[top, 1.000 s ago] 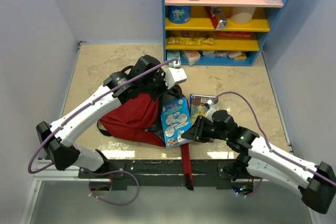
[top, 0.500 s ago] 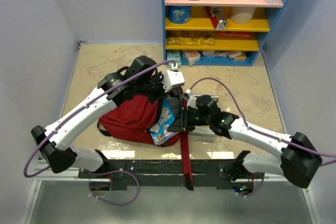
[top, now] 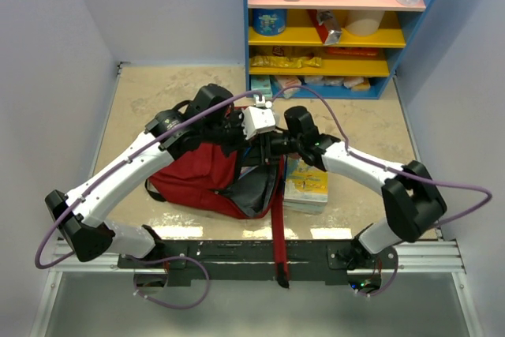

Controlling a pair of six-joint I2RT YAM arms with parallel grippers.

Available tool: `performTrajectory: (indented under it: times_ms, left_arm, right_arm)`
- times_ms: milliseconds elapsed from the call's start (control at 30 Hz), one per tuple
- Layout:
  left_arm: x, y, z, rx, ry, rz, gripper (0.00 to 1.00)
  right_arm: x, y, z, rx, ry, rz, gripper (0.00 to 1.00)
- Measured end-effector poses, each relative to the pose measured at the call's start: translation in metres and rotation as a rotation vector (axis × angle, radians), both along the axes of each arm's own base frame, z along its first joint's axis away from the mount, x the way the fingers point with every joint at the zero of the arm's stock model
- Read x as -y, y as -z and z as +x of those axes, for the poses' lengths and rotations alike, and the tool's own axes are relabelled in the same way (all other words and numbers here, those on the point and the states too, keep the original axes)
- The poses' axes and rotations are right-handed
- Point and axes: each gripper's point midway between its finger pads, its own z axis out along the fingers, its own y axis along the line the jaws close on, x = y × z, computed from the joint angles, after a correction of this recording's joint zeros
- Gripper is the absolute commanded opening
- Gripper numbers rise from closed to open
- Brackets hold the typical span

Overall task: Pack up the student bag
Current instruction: Place the book in the student bag.

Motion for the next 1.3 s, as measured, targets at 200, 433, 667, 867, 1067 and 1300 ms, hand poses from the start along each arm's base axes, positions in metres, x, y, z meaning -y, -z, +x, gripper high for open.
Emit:
performTrajectory:
  times_ms: [200, 433, 667, 867, 1067, 1300]
  left_arm:
    - [-0.001, 0.005, -0.001, -0.004, 0.005, 0.013, 0.0]
    - [0.0, 0.007, -0.005, -0.022, 0.022, 0.009, 0.0]
    - [0.003, 0.006, -0.009, -0.034, 0.041, -0.002, 0.0]
    - [0.003, 0.006, -0.01, -0.037, 0.047, -0.005, 0.0]
    - [0.004, 0.005, -0.01, -0.036, 0.047, -0.006, 0.0]
    - [0.004, 0.005, -0.01, -0.036, 0.047, -0.007, 0.0]
  right_arm:
    - [-0.025, 0.013, 0.021, -0.04, -0.003, 0.095, 0.0]
    - [-0.049, 0.034, 0.024, -0.094, 0.062, 0.123, 0.0]
    - [-0.071, 0.043, 0.0, -0.08, 0.155, 0.073, 0.21]
    - [-0.081, 0.042, -0.018, -0.074, 0.171, 0.059, 0.66]
    - [-0.072, 0.051, -0.017, -0.066, 0.188, 0.0, 0.78]
    - [-0.048, 0.055, -0.015, -0.007, 0.219, -0.134, 0.79]
